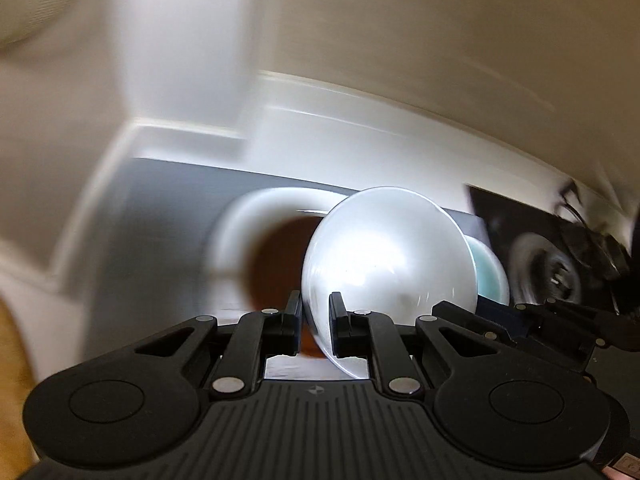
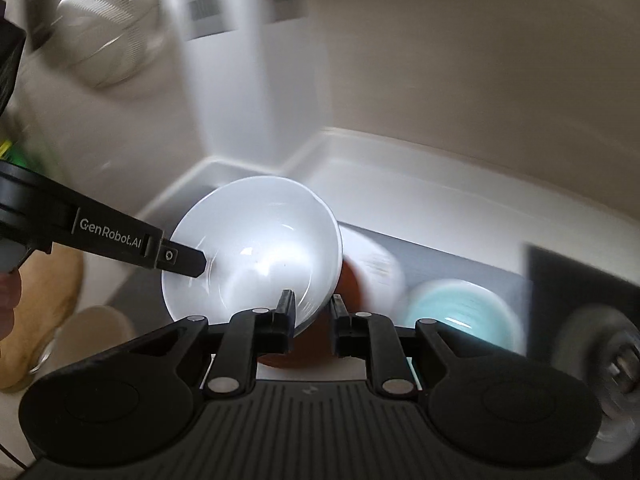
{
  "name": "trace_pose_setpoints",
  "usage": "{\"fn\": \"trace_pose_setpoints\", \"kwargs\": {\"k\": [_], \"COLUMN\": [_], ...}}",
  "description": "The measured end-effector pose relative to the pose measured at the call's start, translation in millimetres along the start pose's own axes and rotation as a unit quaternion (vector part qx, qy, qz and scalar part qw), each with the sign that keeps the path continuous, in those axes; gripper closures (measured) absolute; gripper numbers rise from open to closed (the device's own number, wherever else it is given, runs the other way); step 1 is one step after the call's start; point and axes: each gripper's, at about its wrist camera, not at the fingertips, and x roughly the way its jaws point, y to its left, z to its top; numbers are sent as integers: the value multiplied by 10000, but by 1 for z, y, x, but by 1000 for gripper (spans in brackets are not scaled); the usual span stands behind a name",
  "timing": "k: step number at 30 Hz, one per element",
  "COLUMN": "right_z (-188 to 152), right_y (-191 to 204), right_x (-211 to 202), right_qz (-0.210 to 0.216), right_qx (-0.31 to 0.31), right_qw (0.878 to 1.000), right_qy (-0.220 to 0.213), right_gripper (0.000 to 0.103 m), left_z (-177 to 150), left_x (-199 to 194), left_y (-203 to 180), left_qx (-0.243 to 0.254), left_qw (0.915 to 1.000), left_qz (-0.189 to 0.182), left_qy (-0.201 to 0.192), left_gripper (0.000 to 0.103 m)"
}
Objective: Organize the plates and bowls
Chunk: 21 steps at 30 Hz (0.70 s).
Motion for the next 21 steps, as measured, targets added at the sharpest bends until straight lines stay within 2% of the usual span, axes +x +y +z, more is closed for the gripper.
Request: {"fn": "trace_pose_setpoints", "kwargs": {"k": [4, 9, 16, 21], "right_z": [-15, -25, -35, -43], "right_y": [-57, -106, -127, -134], "right_x": [-9, 3, 24, 26], "right_qz": [-329, -532, -508, -506], "right_qx": [432, 732, 758, 614], "right_qw": [9985, 9959, 9956, 9962], "right_qy": [-68, 27, 194, 342], "right_gripper": [85, 85, 86, 86], "left_z": [12, 23, 22, 19], "left_x": [38, 82, 111, 115], "left_y": [-54, -96, -123, -127], "left_qx": [289, 581, 837, 902], "left_qw": [9985, 9948, 9901, 9885], "left_qz": [-248, -202, 124, 124], "left_qy": [390, 809, 1123, 1208], "left_gripper": [89, 89, 89, 89]}}
